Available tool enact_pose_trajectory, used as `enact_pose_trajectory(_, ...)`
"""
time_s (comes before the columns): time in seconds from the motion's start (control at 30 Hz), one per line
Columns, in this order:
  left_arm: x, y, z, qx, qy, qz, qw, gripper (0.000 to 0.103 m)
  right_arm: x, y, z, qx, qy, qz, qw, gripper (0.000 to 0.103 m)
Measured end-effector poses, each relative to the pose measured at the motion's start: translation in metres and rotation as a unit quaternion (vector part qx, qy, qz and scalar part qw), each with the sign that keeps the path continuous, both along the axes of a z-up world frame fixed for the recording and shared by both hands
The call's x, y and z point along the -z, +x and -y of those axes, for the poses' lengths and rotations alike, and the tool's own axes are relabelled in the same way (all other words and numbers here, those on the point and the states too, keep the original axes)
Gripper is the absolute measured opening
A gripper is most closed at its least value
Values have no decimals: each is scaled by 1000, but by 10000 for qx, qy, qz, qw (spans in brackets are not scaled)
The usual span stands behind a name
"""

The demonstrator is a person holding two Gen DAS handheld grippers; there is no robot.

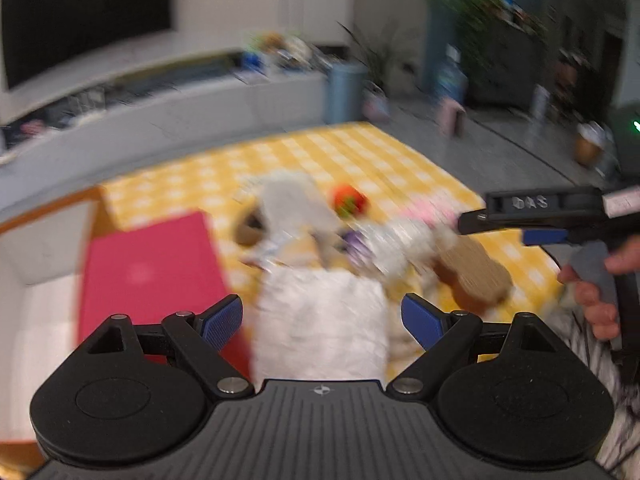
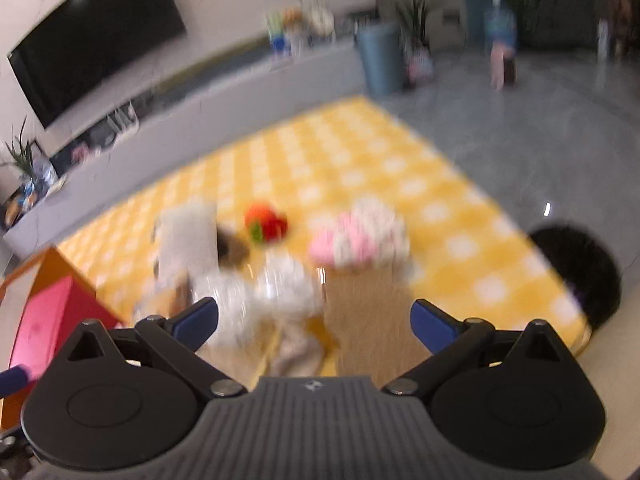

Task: Organize soft objects
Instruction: 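Reach the left tool to the crumpled white cloth and close on it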

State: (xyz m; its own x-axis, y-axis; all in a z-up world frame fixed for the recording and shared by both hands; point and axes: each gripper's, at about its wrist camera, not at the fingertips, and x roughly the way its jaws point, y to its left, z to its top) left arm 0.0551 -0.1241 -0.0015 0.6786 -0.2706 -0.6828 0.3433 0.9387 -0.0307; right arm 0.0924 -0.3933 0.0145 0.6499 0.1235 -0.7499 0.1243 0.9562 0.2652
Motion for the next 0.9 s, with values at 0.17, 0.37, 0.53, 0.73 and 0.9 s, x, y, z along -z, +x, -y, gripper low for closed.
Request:
enact_pose_trajectory(0.17,31,15,16,622,-44,-457,9970,103,13,0,20,433,619,-357,9965,100)
enact_pose_trajectory(0.37,54,31,21,330,118,-730,9967,103,21,10,8,193,304,-616,9974,100)
enact_pose_trajectory(0.53,68,39,22,164,274,-1027,9942,103,29,19,6,264,115,-901,9955,100)
enact_pose_trajectory(0.73,85,45,24,-121,499,-1276,9905,103,28,15,11,271,280,-814,9959,100)
enact_pose_trajectory(0.9,76,40,5,-232,263,-1268,9913,58,29,16,11,302,324,-846,9954,100)
